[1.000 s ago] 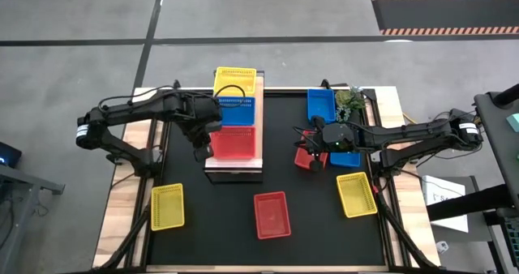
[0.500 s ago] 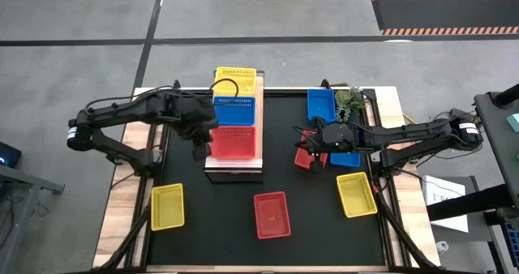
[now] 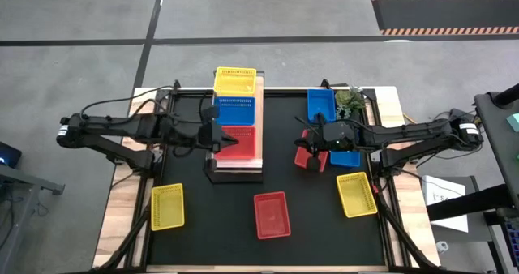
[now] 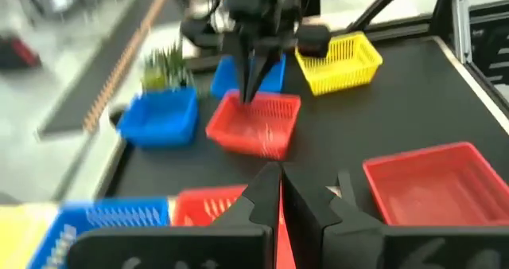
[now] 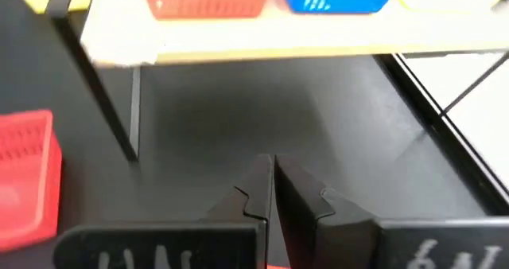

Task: Stack baskets on shelf by color
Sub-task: Stack the top blue bin on top of the blue bin on the shelf

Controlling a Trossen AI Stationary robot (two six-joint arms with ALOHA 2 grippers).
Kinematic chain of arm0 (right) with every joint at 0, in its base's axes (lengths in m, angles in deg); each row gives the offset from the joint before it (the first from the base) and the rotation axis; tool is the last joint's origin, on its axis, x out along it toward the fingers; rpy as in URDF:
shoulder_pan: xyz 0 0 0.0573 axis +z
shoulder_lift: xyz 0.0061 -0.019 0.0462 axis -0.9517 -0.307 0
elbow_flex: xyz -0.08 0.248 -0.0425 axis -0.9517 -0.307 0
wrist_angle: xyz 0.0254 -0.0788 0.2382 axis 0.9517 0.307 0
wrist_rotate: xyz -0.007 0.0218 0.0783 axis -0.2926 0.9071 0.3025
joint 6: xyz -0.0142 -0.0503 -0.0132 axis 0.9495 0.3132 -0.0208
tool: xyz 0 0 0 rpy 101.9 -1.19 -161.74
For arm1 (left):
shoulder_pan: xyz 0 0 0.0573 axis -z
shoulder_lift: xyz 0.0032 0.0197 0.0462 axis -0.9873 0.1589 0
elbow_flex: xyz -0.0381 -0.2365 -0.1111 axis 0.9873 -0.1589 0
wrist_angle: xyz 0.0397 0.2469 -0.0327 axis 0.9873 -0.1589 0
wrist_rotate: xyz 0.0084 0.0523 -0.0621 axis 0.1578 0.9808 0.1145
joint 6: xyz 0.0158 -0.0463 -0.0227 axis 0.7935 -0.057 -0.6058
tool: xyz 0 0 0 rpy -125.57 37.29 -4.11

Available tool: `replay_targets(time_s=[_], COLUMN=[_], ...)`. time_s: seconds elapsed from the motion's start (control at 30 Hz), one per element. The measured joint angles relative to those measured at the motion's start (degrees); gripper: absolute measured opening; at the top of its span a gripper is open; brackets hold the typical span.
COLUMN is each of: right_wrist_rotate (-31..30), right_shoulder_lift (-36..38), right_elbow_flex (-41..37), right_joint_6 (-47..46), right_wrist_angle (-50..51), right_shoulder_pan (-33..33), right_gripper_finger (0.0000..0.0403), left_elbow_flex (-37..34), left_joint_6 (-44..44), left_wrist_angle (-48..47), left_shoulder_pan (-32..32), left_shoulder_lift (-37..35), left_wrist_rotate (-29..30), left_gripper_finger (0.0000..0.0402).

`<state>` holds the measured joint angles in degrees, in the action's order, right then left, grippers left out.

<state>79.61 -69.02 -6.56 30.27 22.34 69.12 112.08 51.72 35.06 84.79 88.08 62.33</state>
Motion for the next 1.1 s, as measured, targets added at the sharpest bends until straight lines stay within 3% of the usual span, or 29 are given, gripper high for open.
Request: replay_targets(time_s=[0.2, 0.33, 0.5, 0.77, 0.93, 1.1], right_wrist_rotate=[0.04, -3.6, -7.18, -5.54, 1.02, 2.12], right_shoulder_lift=[-0.48, -3.48, -11.7, -27.34, -34.37, -39.05], right_elbow_flex=[4.88, 10.8, 19.99, 33.43, 36.68, 37.88], right_joint_6=[-9.04, -16.77, -19.64, -19.33, -17.61, -17.4], right_wrist_angle=[2.52, 10.65, 24.66, 41.66, 42.22, 42.82], right_shoulder_pan=[-3.74, -7.74, -14.3, -27.82, -33.75, -36.28], right_gripper_finger=[0.0042, 0.0077, 0.0103, 0.0127, 0.0141, 0.0145], left_elbow_flex=[-6.35, -9.77, -14.56, -20.41, -20.78, -21.48], left_joint_6=[11.06, 12.71, 12.42, 13.53, 13.51, 11.02], left_wrist_angle=[13.78, 19.37, 22.83, 26.13, 24.04, 23.15], left_shoulder_pan=[0.14, 0.14, 0.11, 0.1, 0.1, 0.51], left_shoulder_lift=[-0.87, -2.13, -4.07, -6.75, -9.0, -10.7], left_wrist_rotate=[4.99, 13.3, 18.82, 20.77, 21.47, 21.79], left_gripper_finger=[0.0, 0.0, 0.0, 0.0, 0.0, 0.0])
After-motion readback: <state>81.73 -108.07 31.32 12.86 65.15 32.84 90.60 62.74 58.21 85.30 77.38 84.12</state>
